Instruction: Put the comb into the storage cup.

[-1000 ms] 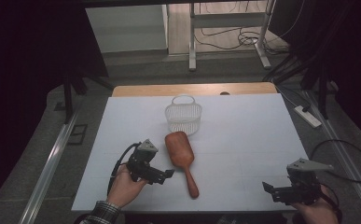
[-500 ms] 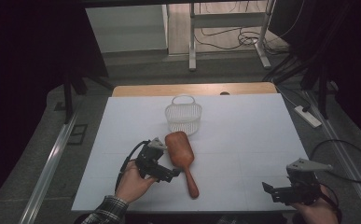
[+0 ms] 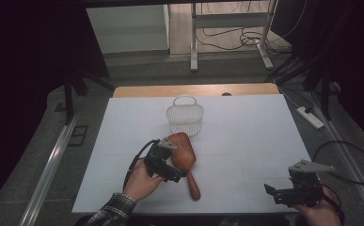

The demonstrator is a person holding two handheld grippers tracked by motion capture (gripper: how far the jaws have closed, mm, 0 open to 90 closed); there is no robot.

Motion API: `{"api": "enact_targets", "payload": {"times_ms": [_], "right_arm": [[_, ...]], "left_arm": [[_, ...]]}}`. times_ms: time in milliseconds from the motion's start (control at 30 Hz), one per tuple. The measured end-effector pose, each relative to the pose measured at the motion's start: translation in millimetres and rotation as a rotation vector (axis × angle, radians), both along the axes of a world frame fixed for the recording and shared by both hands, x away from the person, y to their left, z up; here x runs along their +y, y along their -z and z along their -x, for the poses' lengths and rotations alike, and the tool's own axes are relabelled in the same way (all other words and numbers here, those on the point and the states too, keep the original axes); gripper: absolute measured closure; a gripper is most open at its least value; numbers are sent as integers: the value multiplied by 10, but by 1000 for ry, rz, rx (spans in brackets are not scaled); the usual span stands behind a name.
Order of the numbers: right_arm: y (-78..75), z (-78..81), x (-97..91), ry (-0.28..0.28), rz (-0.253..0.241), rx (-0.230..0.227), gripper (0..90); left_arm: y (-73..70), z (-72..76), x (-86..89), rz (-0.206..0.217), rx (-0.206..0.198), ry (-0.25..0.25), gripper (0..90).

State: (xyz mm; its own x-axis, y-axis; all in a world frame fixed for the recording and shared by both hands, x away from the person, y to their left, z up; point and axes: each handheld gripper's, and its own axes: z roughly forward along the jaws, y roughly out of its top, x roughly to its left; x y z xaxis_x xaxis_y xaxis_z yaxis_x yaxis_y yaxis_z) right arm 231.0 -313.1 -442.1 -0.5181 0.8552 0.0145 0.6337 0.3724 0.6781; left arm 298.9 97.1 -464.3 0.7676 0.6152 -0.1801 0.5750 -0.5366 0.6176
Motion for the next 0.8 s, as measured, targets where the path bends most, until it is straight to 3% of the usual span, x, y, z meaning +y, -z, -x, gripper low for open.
{"api": "enact_targets", "payload": {"times_ms": [800], "right_arm": [[1, -2, 2, -7, 3, 4, 0]], "left_arm": [[31, -143, -411, -10, 20, 61, 1]]}}
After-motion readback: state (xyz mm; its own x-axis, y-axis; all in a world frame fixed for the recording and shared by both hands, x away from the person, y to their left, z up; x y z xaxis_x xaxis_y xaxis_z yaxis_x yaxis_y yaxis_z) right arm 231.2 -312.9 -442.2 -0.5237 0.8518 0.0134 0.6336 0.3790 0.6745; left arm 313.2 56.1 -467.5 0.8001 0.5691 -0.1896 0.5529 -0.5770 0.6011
